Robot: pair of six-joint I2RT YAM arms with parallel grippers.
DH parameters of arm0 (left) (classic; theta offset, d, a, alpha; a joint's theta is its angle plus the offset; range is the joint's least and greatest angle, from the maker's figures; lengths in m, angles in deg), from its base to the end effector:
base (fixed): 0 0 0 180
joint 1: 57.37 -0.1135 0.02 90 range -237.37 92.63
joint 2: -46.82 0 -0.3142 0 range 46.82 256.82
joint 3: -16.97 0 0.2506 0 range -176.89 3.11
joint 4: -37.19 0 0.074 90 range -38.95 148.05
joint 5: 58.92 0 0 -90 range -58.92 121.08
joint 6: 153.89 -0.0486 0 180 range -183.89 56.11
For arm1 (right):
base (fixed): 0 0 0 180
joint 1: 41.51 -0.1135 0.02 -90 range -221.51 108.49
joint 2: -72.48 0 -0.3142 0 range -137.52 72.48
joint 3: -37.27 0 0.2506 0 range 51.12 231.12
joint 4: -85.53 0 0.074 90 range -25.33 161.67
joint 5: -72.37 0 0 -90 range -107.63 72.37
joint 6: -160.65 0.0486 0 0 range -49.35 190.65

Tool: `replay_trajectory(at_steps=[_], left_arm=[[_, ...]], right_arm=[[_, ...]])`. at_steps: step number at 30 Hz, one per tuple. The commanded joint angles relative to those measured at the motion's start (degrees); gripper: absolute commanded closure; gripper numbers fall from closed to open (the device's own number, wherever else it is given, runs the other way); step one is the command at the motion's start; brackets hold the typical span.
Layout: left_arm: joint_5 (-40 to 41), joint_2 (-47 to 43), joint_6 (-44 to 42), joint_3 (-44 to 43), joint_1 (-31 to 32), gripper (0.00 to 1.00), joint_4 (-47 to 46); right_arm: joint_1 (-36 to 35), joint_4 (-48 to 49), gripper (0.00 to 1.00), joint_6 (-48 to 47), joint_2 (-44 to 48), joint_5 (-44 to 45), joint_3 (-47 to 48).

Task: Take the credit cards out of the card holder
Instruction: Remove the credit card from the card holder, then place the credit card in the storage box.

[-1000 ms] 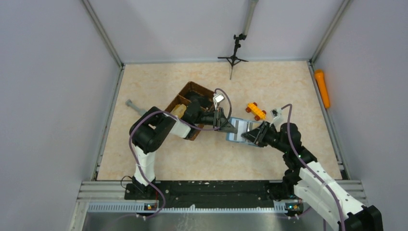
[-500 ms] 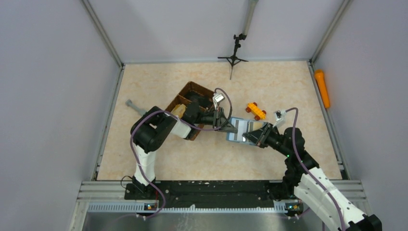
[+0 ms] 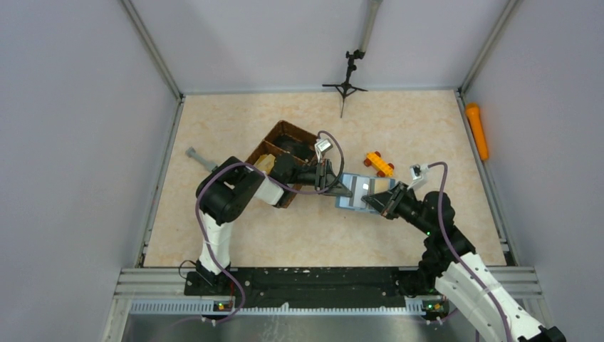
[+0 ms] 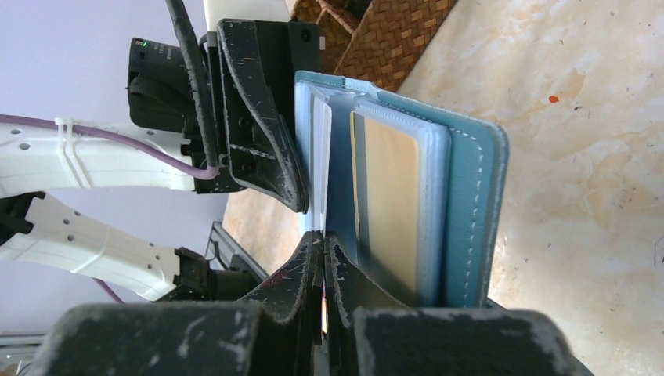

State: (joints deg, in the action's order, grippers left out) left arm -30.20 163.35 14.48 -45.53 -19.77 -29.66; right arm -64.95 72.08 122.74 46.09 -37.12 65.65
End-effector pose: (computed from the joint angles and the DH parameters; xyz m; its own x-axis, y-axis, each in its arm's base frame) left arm 0.2929 -0.2793 0.2134 -0.9153 0.1108 -0.3872 0.3679 -0.1610 -0.9158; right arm 0.0912 0.0572 0.2381 -0.6446 0.5312 -0.5499 -0.2709 0.5139 0.8140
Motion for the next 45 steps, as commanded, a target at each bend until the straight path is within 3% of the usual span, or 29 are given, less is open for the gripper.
replay_trajectory(at_steps=[1, 6, 23, 27, 32, 34, 42, 45], left_arm=[[-0.7, 0.0, 0.7, 0.0, 0.0, 0.82, -5.3], [-0.7, 0.1, 1.1, 0.2, -0.4, 1.0, -6.1], [-0.5, 0.4, 1.5, 0.5, -1.1, 1.0, -6.1], [0.8, -2.5, -7.2, 1.0, -1.0, 1.0, 5.2], [6.5, -8.3, -25.9, -0.3, -0.9, 1.0, 33.9], [8.9, -9.1, -29.8, -1.1, -0.9, 1.0, 40.8], [13.1, -11.1, -37.5, -3.3, -0.5, 1.0, 53.6], [12.3, -13.7, -36.8, -1.9, -0.5, 1.0, 52.7]], right_arm=[[0.6, 1.0, 1.0, -1.1, 0.7, 1.3, 1.8], [0.6, -4.0, 1.0, -3.1, 2.2, 3.3, 3.2], [0.8, -14.9, 1.0, -7.4, 7.1, 8.1, 6.5], [0.9, -19.9, 1.0, -8.6, 11.0, 13.4, 9.8], [0.8, -21.4, 1.0, -9.2, 9.8, 13.5, 12.7], [0.8, -20.6, 1.0, -8.7, 8.8, 12.8, 13.5], [0.8, -16.7, 1.0, -4.8, 4.7, 12.5, 15.4], [0.8, -16.0, 1.0, -3.2, 4.5, 14.2, 16.0]])
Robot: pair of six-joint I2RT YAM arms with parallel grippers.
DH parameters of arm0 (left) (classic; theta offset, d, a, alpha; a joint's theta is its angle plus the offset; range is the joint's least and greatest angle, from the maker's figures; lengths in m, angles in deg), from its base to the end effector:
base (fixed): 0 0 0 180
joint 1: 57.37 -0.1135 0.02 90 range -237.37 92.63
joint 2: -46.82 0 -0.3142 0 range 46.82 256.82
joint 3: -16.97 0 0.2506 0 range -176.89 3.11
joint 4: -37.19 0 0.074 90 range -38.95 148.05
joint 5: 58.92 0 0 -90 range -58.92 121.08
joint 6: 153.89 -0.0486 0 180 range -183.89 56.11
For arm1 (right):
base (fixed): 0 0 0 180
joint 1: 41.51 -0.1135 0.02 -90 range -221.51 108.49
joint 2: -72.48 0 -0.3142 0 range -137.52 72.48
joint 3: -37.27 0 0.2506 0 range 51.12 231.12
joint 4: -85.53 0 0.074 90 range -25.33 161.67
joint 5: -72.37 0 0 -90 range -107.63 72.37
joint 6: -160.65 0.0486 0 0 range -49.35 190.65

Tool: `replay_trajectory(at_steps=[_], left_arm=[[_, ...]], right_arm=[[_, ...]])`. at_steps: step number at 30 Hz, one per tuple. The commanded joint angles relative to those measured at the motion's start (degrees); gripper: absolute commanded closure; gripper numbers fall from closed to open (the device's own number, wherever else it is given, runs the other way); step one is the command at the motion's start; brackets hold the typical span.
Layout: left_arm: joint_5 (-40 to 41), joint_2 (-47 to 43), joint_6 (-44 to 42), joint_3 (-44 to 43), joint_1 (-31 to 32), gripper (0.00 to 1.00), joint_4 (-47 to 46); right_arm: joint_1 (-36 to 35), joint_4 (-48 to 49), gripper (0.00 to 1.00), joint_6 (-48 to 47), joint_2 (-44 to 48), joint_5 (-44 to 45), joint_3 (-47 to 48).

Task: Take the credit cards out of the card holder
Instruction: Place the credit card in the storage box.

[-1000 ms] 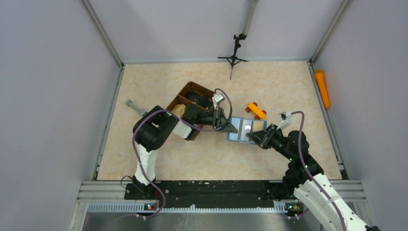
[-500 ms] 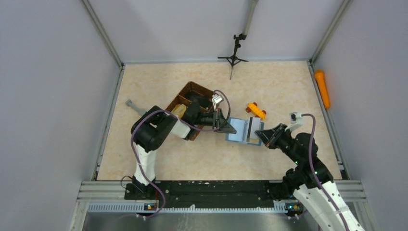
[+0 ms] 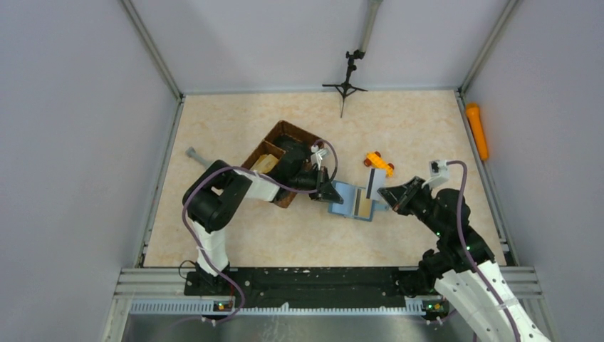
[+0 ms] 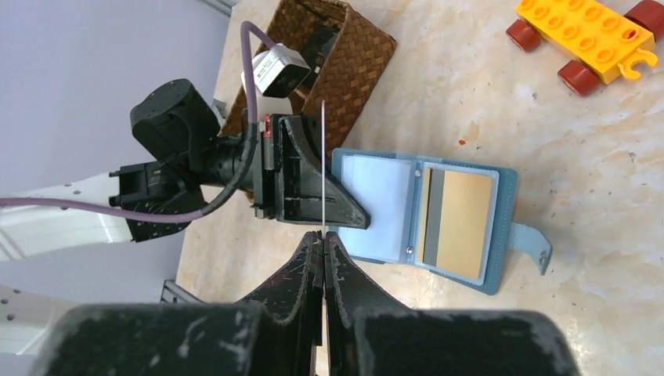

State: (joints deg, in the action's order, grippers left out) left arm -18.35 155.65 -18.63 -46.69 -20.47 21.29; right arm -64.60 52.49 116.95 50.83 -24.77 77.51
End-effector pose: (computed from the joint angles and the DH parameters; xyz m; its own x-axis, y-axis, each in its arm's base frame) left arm 0.2899 -0.2638 0.1815 -0.9290 0.1198 -0.3502 0.3701 0.2946 -0.8810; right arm 0.0748 0.0384 0.2788 -0.5200 0.5582 -0.6466 -0.1794 0.6687 0.7215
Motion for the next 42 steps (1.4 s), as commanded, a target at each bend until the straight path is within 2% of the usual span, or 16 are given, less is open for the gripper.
replay_trajectory(at_steps=[1, 3, 7, 12, 16, 19, 23, 25, 32, 37, 42], left_arm=[[0.3, -7.2, -3.0, 0.7, 0.2, 1.0, 0.6], [1.5, -10.3, -3.0, 2.3, 0.1, 1.0, 1.5], [4.9, -20.3, -5.9, 5.4, 0.3, 1.0, 11.3], [10.0, -33.9, -11.4, 8.5, 0.4, 1.0, 32.4], [11.9, -42.7, -13.0, 10.5, 0.4, 1.0, 43.9], [14.4, -48.8, -14.2, 10.2, 0.4, 1.0, 53.1], [12.3, -52.9, -14.2, 9.6, 0.7, 1.0, 62.2], [13.8, -54.4, -14.1, 9.0, 1.6, 1.0, 66.4], [20.9, -59.8, -12.8, 7.7, 3.6, 1.0, 76.2], [30.7, -64.0, -11.5, 7.6, 3.7, 1.0, 80.8], [34.6, -66.4, -9.9, 9.4, 3.6, 1.0, 80.6]], right_arm=[[0.5, 3.6, 1.0, 3.0, -0.5, 2.5, 4.7], [0.5, 3.6, 1.0, 3.4, -1.3, 3.5, 5.9], [0.5, 6.4, 1.0, 4.9, -5.7, 3.0, 7.2], [0.4, 16.9, 1.0, 9.2, -13.7, -1.5, 5.3], [-1.0, 25.4, 1.0, 12.3, -19.9, -3.0, 5.2], [-4.7, 27.1, 1.0, 12.5, -24.0, 0.3, 7.1], [-12.0, 29.3, 1.0, 12.7, -29.7, 9.9, 9.9], [-14.9, 31.8, 1.0, 13.5, -33.8, 11.5, 11.3], [-24.2, 42.9, 1.0, 15.9, -49.5, 17.7, 15.7], [-28.7, 44.8, 1.0, 19.7, -59.1, 23.6, 20.1], [-30.2, 45.6, 1.0, 24.1, -67.5, 24.5, 24.2]])
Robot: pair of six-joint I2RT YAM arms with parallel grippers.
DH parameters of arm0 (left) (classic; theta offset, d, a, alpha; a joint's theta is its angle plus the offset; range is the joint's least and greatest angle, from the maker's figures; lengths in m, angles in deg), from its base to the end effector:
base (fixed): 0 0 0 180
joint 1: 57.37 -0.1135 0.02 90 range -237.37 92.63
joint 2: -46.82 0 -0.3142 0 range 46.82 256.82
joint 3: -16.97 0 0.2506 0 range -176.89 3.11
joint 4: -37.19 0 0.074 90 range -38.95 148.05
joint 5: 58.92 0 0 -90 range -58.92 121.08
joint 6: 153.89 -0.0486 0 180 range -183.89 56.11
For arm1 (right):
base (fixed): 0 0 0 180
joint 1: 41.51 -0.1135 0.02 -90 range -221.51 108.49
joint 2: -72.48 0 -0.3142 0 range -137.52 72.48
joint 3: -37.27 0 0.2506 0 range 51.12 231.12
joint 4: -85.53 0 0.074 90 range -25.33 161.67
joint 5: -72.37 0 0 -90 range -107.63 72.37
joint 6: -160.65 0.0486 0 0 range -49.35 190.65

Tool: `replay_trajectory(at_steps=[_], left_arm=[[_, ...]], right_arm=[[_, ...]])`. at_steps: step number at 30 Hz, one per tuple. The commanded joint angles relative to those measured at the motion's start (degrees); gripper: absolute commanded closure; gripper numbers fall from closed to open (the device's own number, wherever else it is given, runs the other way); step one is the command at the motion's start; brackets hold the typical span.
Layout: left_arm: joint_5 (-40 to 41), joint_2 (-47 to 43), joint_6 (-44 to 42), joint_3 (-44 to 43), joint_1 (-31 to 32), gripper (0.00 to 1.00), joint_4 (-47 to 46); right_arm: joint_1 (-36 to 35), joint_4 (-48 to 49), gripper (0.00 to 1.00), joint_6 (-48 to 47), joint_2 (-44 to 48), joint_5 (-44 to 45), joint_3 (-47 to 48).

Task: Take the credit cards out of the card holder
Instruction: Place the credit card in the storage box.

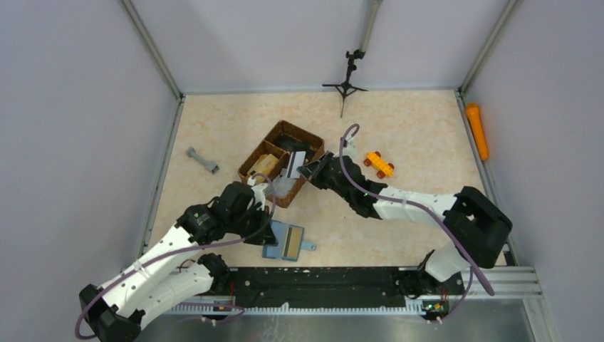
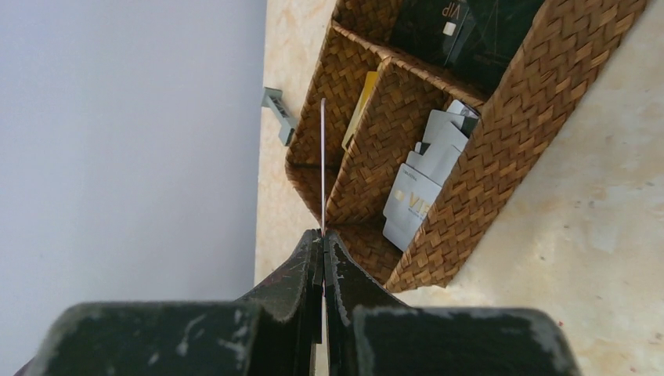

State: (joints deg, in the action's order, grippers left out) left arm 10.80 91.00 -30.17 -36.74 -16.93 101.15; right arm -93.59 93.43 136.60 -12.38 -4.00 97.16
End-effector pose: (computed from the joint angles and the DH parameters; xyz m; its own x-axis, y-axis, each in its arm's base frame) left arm 0.0738 -0.0851 0.2767 -0.9379 0.1151 -0.3273 0.2900 0.7779 -0.5574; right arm 0.2149 0.2572 0.2851 -0.6472 0.6133 -0.4527 -0.0913 0.5273 0.8448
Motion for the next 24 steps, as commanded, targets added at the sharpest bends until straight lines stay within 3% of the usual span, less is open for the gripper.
replay_trajectory(at_steps=[1, 9, 16, 24], left_arm=[[5.9, -1.8, 1.7, -0.5, 0.1, 1.0, 0.7], [11.0, -1.1, 3.8, -1.0, 0.1, 1.0, 1.8], [14.0, -1.1, 5.5, -1.1, 0.1, 1.0, 2.2], [11.2, -1.4, 7.5, 0.8, 0.0, 1.0, -3.2]], right_arm=[[-1.4, 4.7, 1.0, 5.4, -5.5, 4.0, 5.0], [-4.1, 7.8, 1.0, 8.5, -12.9, 8.0, 6.8], [-4.9, 10.1, 0.99, 8.7, -18.5, 5.8, 9.6], [-4.7, 3.2, 0.59, 4.0, -15.0, 6.4, 9.6]])
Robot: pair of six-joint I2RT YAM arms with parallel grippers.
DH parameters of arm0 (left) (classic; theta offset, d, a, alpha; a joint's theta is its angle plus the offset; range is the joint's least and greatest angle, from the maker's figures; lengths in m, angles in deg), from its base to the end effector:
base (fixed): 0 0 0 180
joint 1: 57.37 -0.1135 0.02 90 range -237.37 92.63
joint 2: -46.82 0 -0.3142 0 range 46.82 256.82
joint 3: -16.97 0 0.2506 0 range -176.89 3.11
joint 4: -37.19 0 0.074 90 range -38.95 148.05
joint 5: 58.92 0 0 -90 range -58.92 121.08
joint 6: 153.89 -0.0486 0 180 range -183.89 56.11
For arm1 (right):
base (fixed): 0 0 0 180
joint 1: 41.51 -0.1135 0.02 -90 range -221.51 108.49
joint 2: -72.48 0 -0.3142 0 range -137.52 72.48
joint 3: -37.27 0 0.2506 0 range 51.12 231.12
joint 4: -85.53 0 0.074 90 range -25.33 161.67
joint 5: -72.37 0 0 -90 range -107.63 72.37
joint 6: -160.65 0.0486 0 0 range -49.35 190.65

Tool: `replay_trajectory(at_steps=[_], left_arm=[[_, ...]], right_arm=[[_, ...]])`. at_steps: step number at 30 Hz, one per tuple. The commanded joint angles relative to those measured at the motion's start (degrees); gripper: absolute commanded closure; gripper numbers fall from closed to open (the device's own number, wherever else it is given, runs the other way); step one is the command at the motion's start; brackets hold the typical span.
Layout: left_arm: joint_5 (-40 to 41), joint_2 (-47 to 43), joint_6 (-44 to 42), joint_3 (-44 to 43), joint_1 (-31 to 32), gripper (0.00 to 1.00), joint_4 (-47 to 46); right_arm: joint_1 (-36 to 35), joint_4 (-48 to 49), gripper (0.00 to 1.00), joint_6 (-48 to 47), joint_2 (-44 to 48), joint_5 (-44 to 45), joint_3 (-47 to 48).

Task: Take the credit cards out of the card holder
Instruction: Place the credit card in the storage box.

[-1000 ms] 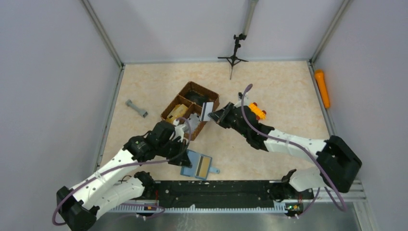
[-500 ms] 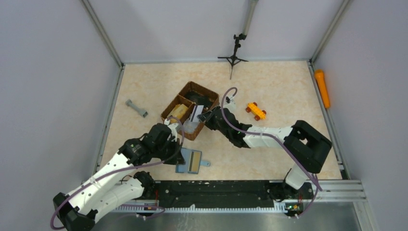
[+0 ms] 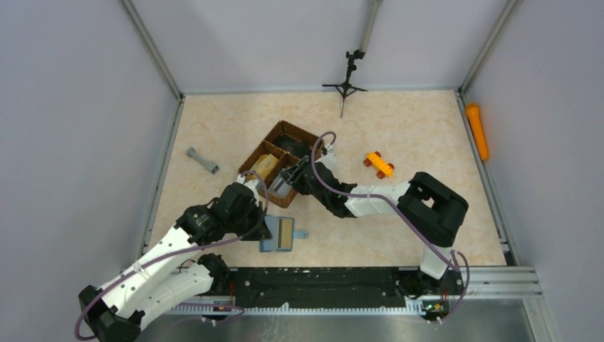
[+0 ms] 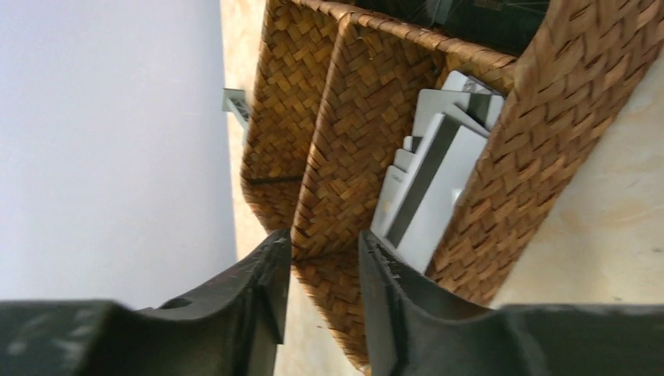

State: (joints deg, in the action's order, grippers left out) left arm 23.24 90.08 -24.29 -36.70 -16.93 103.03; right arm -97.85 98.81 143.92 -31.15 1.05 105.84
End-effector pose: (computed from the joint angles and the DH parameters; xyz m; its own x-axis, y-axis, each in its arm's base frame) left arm 0.0771 -0.0744 0.2735 -0.9300 -0.0371 -0.3656 0.1410 0.8827 -0.4482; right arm 0.2406 0.3332 0.2304 -0.6564 0.6510 -0.3811 0.0174 0.5182 0.8551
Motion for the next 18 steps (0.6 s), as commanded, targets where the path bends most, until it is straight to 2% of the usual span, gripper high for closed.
replay_trajectory(at_steps=[1, 7, 9, 13, 15, 18], left_arm=[[-1.8, -0.4, 1.6, 0.9, 0.1, 1.0, -5.9], [-5.4, -1.3, 1.0, 2.2, 0.0, 1.0, -13.0], [-5.9, -1.9, 1.5, 3.5, 0.1, 1.0, -16.4], [-7.5, -2.1, 3.7, 6.4, 0.0, 1.0, -24.9], [-9.0, -2.2, 5.3, 8.9, 0.0, 1.0, -31.4], [-9.7, -2.0, 7.9, 11.0, -0.1, 1.0, -40.0]], right_arm=[[-0.4, -3.1, 0.56, -4.7, 5.1, 1.5, 0.3], [0.2, -9.2, 0.53, -17.7, 15.7, -0.2, -5.2], [0.7, -11.1, 0.42, -21.8, 22.0, -1.8, -8.8], [4.0, -10.9, 0.3, -28.6, 35.3, -8.7, -18.9], [6.9, -11.4, 0.08, -30.0, 41.6, -14.3, -22.9], [10.6, -16.2, 0.06, -32.2, 48.3, -22.9, -25.0]])
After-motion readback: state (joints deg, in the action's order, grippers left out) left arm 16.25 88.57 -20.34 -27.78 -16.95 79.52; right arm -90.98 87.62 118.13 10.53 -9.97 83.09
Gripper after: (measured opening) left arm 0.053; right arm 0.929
